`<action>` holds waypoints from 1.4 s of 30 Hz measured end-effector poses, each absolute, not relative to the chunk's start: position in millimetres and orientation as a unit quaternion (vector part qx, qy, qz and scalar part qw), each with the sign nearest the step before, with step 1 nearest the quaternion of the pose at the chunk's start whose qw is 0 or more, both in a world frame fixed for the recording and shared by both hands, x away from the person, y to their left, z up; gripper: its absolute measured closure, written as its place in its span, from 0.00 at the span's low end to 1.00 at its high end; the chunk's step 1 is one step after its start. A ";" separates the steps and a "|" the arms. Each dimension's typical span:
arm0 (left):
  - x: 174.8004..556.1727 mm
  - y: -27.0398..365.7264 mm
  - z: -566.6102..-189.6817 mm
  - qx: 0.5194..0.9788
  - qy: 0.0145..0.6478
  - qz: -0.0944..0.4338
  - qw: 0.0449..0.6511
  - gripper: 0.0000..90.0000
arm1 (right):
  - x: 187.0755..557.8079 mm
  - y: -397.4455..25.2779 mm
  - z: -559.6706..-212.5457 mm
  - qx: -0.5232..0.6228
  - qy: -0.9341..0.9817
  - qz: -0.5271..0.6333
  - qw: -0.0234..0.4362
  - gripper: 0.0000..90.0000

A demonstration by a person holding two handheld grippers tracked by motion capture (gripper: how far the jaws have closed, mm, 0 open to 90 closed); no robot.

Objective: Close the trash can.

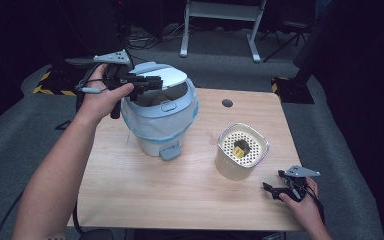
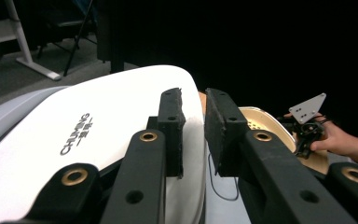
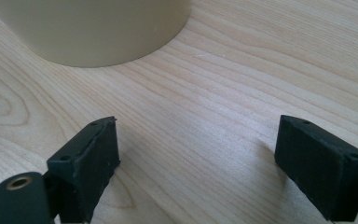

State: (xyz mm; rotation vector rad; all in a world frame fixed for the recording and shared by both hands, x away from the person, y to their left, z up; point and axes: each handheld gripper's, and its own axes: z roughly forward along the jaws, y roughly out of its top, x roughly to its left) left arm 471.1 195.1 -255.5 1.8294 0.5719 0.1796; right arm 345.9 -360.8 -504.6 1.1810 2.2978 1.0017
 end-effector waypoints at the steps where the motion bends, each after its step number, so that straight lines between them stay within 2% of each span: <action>1: 471.1 193.4 -256.3 0.780 0.246 0.073 0.571 0.87 | 345.9 -360.8 -504.5 0.419 0.815 0.355 0.184 0.15; 9: 472.9 191.1 -262.4 0.773 0.265 0.054 0.574 0.93 | 345.9 -360.8 -504.5 0.419 0.815 0.355 0.184 0.15; 14: 472.8 194.8 -266.9 0.771 0.278 0.068 0.568 0.94 | 345.9 -360.9 -504.5 0.419 0.815 0.355 0.184 0.15; 21: 469.7 191.9 -268.6 0.779 0.298 0.119 0.539 0.98 | 345.9 -360.9 -504.6 0.419 0.815 0.355 0.184 0.15; 32: 467.9 177.6 -271.7 0.811 0.294 0.140 0.487 0.99 | 345.9 -360.9 -504.6 0.419 0.815 0.355 0.184 0.15; 42: 468.4 174.0 -268.9 0.814 0.307 0.140 0.473 1.00 | 345.9 -360.8 -504.6 0.419 0.815 0.355 0.184 0.15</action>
